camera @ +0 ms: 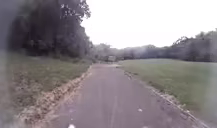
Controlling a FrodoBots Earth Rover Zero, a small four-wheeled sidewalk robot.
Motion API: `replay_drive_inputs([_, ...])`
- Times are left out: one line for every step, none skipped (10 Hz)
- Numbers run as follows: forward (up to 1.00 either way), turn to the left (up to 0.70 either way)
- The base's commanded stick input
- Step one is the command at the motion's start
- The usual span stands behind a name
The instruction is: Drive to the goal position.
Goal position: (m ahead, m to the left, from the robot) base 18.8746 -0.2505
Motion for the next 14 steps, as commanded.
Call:
replay_drive_inputs([0.85,-0.22])
replay_drive_inputs([0.85,-0.31])
replay_drive_inputs([0.85,-0.34])
replay_drive_inputs([0.85,0.0])
replay_drive_inputs([0.85,0.0])
replay_drive_inputs([0.85,0.0])
replay_drive_inputs([0.85,0.0])
replay_drive_inputs([0.85,0.0])
replay_drive_inputs([0.85,0.0])
replay_drive_inputs([0.85,0.0])
replay_drive_inputs([0.85,0.0])
replay_drive_inputs([0.85,0.0])
replay_drive_inputs([0.85,0.0])
replay_drive_inputs([0.85,0.0])
